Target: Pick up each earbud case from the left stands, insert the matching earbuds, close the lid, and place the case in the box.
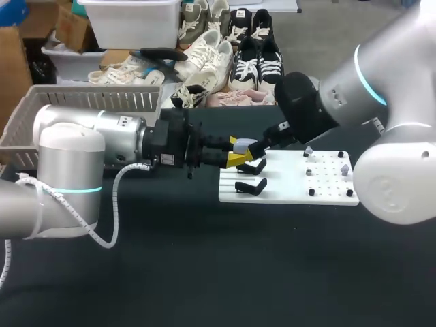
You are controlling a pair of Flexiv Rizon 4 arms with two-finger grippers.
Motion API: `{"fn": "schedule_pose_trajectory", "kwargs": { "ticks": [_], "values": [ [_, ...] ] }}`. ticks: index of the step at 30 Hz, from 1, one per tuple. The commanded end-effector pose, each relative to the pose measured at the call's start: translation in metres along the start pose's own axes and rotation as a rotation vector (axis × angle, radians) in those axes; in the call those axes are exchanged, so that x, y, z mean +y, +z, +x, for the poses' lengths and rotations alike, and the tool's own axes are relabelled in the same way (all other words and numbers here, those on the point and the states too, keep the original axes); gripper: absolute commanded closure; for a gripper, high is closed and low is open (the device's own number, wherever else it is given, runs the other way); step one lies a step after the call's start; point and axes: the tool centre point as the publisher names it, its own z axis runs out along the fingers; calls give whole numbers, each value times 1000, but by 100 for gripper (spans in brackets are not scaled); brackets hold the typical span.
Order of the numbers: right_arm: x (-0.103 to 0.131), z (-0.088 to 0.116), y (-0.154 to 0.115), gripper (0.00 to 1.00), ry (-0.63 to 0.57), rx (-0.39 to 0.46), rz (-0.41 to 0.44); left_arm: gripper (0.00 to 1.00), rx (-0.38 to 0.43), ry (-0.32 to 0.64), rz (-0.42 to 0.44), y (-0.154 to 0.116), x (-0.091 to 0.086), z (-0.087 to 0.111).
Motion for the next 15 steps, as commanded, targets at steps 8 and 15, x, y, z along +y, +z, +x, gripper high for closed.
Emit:
{"fn": "schedule_pose_trajectory", "kwargs": {
  "ticks": [8, 15],
  "values": [
    [-5, -3, 1, 0, 17, -10, 27, 100, 0, 1, -7, 1, -2, 0],
    [-7, -4, 3, 0, 22, -6, 34, 100, 0, 1, -7, 1, -2, 0]
  ]
}}
